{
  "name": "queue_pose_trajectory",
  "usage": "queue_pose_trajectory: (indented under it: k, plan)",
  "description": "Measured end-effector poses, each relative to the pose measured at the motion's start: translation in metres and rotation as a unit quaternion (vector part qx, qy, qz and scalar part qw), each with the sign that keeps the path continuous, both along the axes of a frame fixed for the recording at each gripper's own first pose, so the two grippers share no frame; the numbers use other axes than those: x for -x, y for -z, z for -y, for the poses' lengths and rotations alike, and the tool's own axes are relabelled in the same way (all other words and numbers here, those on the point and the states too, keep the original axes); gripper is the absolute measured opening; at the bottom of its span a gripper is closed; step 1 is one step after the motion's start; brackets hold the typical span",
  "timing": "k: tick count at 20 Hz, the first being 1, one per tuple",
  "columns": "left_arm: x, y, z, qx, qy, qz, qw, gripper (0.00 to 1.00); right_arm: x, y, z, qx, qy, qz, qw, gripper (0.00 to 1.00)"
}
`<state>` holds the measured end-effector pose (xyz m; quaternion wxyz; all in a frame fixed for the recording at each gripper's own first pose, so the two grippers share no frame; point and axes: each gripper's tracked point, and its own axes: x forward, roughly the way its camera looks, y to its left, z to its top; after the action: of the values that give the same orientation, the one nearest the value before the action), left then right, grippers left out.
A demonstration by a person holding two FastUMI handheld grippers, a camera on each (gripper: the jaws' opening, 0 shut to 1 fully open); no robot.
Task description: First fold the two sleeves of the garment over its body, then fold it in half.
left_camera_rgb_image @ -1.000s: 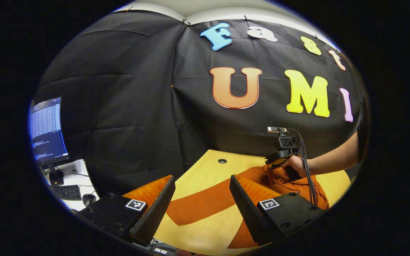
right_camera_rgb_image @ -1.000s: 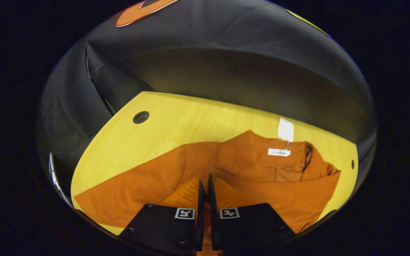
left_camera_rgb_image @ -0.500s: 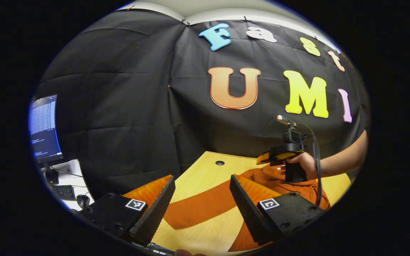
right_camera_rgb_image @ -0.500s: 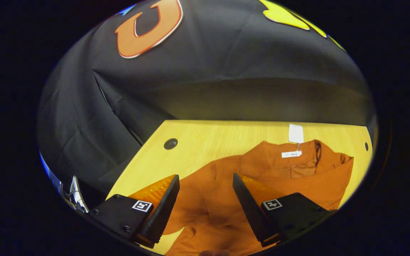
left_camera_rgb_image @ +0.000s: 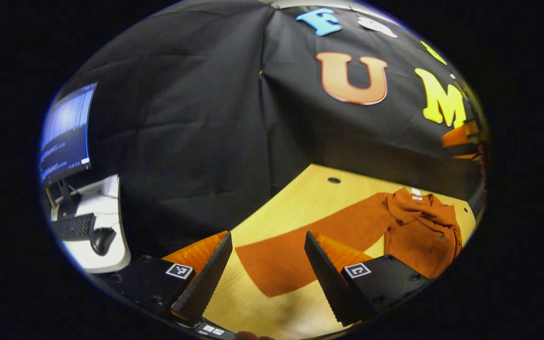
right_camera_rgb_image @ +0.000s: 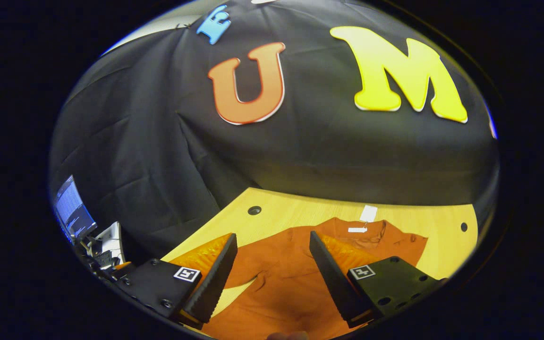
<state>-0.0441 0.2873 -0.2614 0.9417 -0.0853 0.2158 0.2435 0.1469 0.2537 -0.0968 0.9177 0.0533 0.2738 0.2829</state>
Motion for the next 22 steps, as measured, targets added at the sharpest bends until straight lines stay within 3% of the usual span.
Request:
queue_pose_trajectory:
  k: [7, 8, 9, 13, 16, 19, 22]
  plan:
    - [-0.006, 0.068, -0.012, 0.042, -0.014, -0.074, 0.996, 1.0, 0.063, -0.025, 0.073, 0.019, 0.023, 0.02, 0.999, 0.98]
    - [-0.006, 0.074, -0.009, 0.055, -0.016, -0.078, 0.995, 1.0, 0.069, -0.026, 0.08, 0.027, 0.025, 0.025, 0.999, 0.94]
    - [-0.004, 0.076, -0.007, 0.058, -0.019, -0.083, 0.995, 1.0, 0.075, -0.025, 0.084, 0.031, 0.027, 0.027, 0.999, 0.98]
    - [-0.006, 0.078, -0.01, 0.023, -0.01, -0.09, 0.996, 1.0, 0.09, -0.021, 0.092, 0.034, 0.033, 0.021, 0.999, 0.98]
    - [-0.006, 0.082, -0.011, 0.035, -0.02, -0.09, 0.995, 0.99, 0.094, -0.02, 0.096, 0.024, 0.041, 0.007, 0.999, 0.94]
    - [-0.001, 0.08, -0.017, 0.037, -0.016, -0.088, 0.995, 0.86, 0.094, -0.019, 0.103, 0.024, 0.045, 0.003, 0.999, 0.98]
    - [0.003, 0.078, -0.021, 0.041, -0.018, -0.083, 0.996, 0.57, 0.092, -0.017, 0.108, 0.024, 0.049, 0.0, 0.998, 0.98]
